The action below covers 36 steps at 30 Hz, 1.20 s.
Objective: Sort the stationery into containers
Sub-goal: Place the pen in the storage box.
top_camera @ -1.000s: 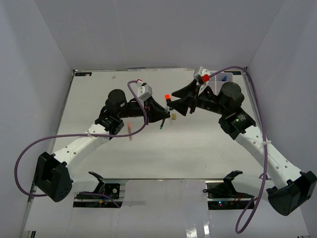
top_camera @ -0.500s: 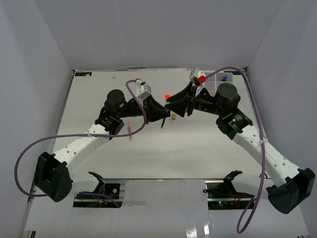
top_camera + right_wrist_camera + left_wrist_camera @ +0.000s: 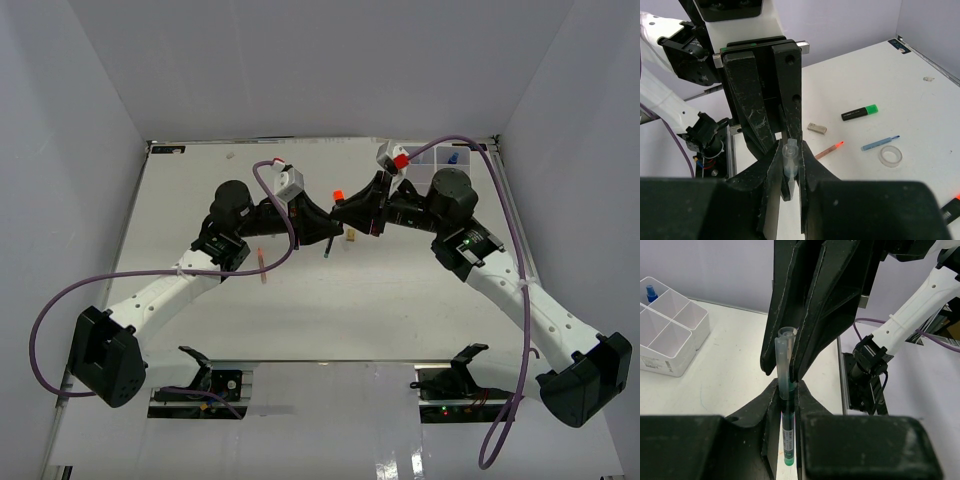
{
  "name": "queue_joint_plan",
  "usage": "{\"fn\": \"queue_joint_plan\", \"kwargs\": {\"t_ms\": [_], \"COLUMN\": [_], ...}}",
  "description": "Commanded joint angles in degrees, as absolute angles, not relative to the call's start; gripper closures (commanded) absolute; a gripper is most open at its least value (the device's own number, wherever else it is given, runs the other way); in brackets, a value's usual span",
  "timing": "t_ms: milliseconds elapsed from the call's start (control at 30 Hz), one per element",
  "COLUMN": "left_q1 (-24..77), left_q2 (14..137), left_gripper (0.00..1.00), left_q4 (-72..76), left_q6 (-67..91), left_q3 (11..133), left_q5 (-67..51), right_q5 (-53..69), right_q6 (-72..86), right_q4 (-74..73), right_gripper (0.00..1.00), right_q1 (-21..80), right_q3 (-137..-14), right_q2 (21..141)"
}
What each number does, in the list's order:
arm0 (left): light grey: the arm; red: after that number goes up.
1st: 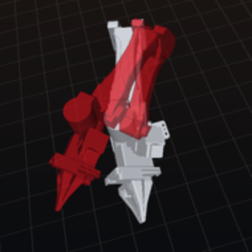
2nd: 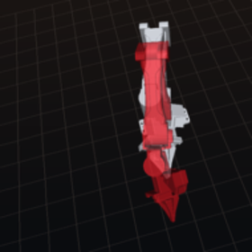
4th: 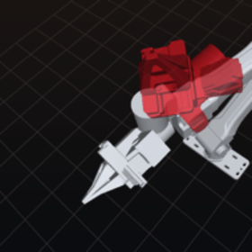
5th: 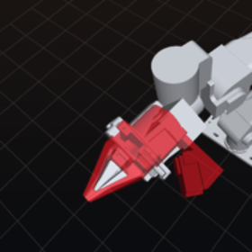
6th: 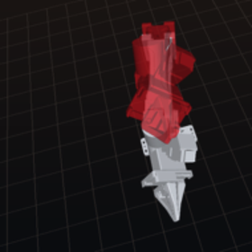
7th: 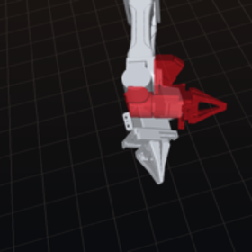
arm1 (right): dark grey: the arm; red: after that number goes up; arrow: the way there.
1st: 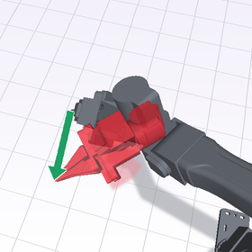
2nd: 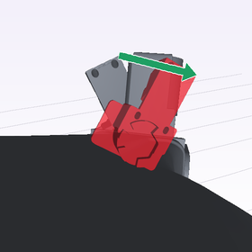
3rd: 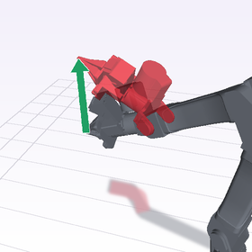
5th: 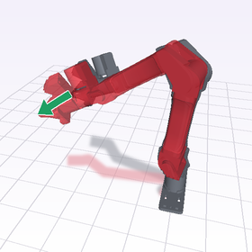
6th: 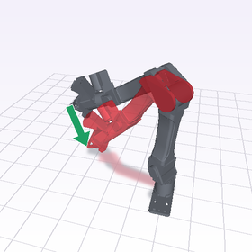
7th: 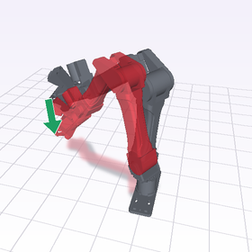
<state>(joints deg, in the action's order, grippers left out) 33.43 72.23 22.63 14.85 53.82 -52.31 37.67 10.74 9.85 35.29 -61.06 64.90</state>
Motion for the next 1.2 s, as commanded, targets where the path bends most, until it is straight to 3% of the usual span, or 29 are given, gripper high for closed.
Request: {"fn": "queue_joint_plan", "kwargs": {"t_ms": [0,33,67,133,167,300,400,667,833,1167], "left_q1": [33.31,33.31,33.31,33.31,33.31,33.31,33.31,32.78,30.41,24.26], "left_q2": [70.93,71.01,71.19,71.19,71.02,70.58,70.23,73.03,75.76,76.99], "left_gripper": [0.89,0.83,0.69,0.50,0.35,0.14,0.07,0.02,0.02,0.02], "left_q4": [21.80,21.27,20.92,18.82,17.94,12.84,7.31,-6.67,-11.25,-12.22], "left_q6": [13.98,13.97,13.80,13.10,12.83,10.90,8.79,8.79,10.19,11.78], "left_q3": [53.53,53.44,53.35,53.44,53.44,53.17,53.88,58.17,59.76,59.94], "left_q5": [-52.65,-52.56,-52.38,-51.16,-50.54,-45.28,-38.25,-9.18,1.64,5.71], "right_q5": [36.39,36.04,35.51,33.49,32.01,26.91,21.81,0.72,-6.06,-8.26], "right_q6": [9.67,9.41,8.97,7.39,6.69,2.99,1.06,-6.15,-7.03,-10.90], "right_q4": [11.96,11.43,10.99,9.50,8.88,5.89,4.92,7.81,20.20,28.99], "right_gripper": [0.92,0.92,0.92,0.92,0.92,0.92,0.92,0.92,0.92,0.92], "right_q1": [35.51,35.51,35.51,35.42,35.51,35.07,34.11,26.56,20.93,13.54], "right_q3": [-61.26,-61.43,-61.61,-61.96,-62.22,-62.75,-62.49,-64.25,-64.33,-73.91], "right_q2": [64.07,63.99,63.90,63.63,63.46,63.28,63.28,67.76,74.34,90.96]}}
